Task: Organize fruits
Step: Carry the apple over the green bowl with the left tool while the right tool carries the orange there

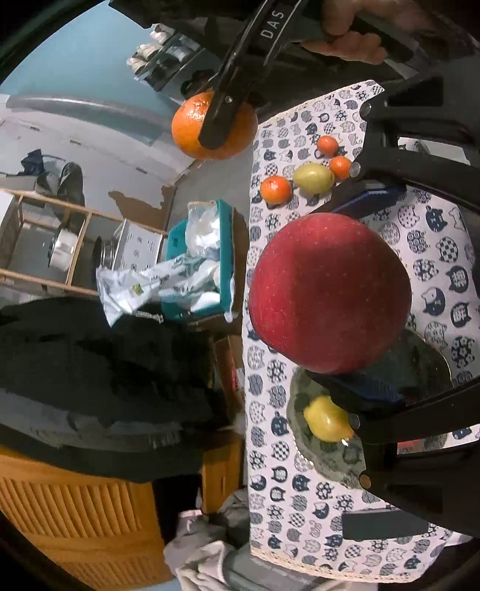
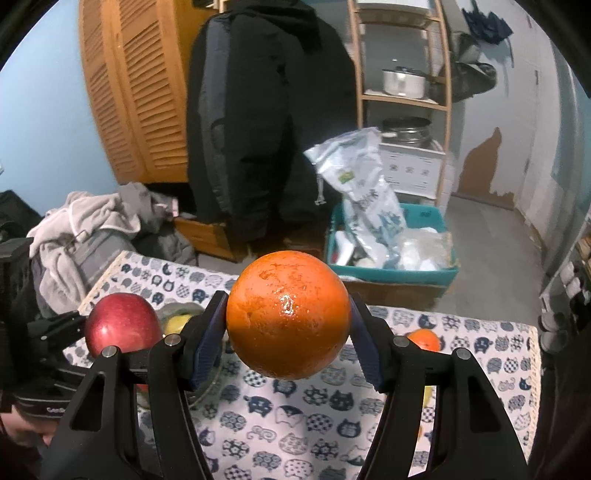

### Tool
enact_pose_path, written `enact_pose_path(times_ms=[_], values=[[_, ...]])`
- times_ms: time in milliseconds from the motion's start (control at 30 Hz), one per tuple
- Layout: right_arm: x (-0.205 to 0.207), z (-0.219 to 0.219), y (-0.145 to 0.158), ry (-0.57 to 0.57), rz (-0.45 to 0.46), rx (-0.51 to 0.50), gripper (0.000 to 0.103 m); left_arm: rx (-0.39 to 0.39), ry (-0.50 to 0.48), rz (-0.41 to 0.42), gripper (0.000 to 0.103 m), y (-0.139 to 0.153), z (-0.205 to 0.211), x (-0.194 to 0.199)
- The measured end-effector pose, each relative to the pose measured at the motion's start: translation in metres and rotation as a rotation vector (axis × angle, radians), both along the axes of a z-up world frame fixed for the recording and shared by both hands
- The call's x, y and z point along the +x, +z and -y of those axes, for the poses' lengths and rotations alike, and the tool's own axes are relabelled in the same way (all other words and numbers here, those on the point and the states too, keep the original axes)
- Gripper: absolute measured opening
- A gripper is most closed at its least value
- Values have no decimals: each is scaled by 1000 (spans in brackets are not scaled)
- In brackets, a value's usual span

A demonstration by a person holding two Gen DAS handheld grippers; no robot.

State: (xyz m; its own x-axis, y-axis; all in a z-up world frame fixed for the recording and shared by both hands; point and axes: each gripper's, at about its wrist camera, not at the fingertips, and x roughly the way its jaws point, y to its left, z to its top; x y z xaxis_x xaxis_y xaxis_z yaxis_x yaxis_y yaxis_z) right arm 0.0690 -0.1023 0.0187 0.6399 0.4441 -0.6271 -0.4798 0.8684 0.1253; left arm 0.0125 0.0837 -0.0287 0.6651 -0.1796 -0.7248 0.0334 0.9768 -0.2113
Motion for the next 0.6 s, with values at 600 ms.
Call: enact_pose_path(times_ms=[600], values=[[-2,-93,-13,149,-47,-8,64,-28,150,-48,75,-30,-85,-22]])
